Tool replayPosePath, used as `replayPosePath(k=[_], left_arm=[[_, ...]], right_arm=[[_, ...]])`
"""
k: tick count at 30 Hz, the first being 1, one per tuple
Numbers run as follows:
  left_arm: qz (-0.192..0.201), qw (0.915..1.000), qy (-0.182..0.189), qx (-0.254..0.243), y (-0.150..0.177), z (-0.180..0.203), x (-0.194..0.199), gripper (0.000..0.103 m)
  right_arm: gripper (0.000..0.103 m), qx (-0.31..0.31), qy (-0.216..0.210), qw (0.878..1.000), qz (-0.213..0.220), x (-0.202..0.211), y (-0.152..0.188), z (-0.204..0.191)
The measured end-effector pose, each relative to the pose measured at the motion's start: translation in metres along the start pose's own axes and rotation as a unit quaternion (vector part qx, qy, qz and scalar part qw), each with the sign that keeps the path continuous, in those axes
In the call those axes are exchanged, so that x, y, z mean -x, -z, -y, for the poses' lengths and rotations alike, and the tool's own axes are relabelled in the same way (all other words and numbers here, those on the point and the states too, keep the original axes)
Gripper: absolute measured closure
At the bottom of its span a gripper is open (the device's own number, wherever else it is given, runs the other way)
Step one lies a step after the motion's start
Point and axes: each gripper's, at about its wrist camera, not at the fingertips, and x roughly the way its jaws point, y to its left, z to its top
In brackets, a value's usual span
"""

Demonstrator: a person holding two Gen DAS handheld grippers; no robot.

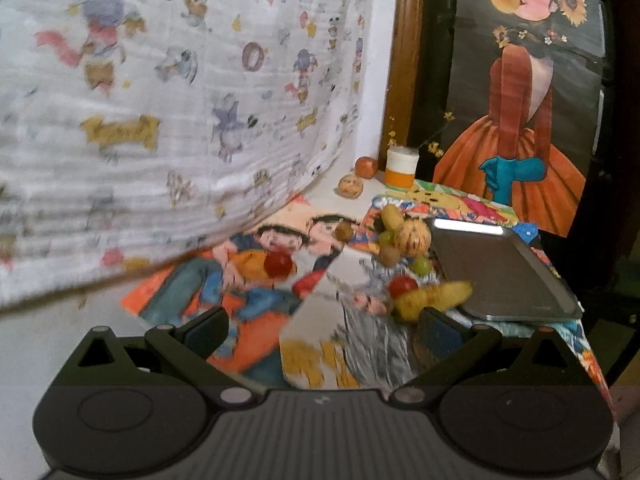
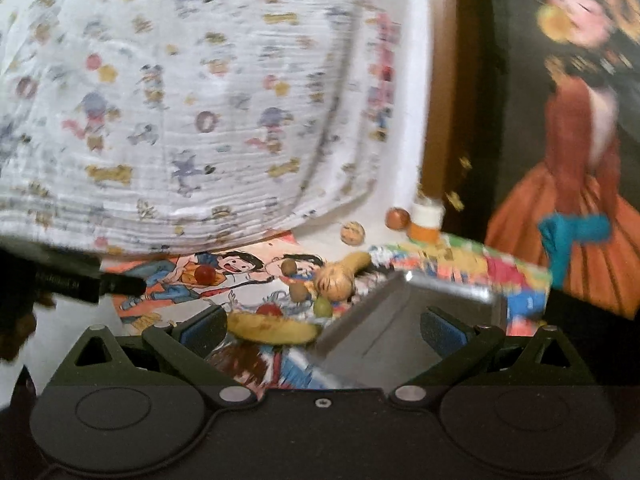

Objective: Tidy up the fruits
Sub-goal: 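Move the right tool toward the banana while the left tool approaches a red tomato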

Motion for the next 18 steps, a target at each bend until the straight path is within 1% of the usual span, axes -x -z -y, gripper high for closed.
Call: replayPosePath(k=[4, 6, 8, 10, 12, 14, 16, 18], left_arm=[[-0.008, 0.9999, 0.008, -0.007, -0.024, -0.008, -0.018, 0.0], [-0.017, 0.9997, 0.008, -0.014, -0.034, -0.01, -0.031, 0.0], [-0.029, 0.9993, 0.006, -0.022, -0.041, -0.011, -0.045, 0.0], [-0.047, 0.9986, 0.003, -0.022, -0.045, -0.013, -0.062, 0.0], [-0.061, 0.9978, 0.006, -0.024, -0.048, -0.015, -0.079, 0.0], [-0.074, 0.9966, 0.005, -0.037, -0.049, -0.017, -0.095, 0.0], [-0.089, 0.9947, 0.002, -0.05, -0.05, -0.017, -0.11, 0.0], [-0.098, 0.9936, 0.005, -0.057, -0.048, -0.019, -0.12, 0.0]], right_arm=[[0.0, 0.085, -0.031, 0.996, -0.012, -0.016, -0.029, 0.004], [0.0, 0.135, -0.059, 0.989, -0.025, -0.031, -0.039, 0.002], [0.0, 0.167, -0.08, 0.982, -0.039, -0.048, -0.043, -0.002], [0.0, 0.181, -0.1, 0.976, -0.061, -0.066, -0.042, -0.006], [0.0, 0.203, -0.128, 0.967, -0.09, -0.087, -0.039, -0.013], [0.0, 0.219, -0.144, 0.958, -0.113, -0.108, -0.036, -0.017], [0.001, 0.219, -0.158, 0.954, -0.131, -0.125, -0.034, -0.019], [0.001, 0.206, -0.176, 0.951, -0.148, -0.142, -0.032, -0.018]])
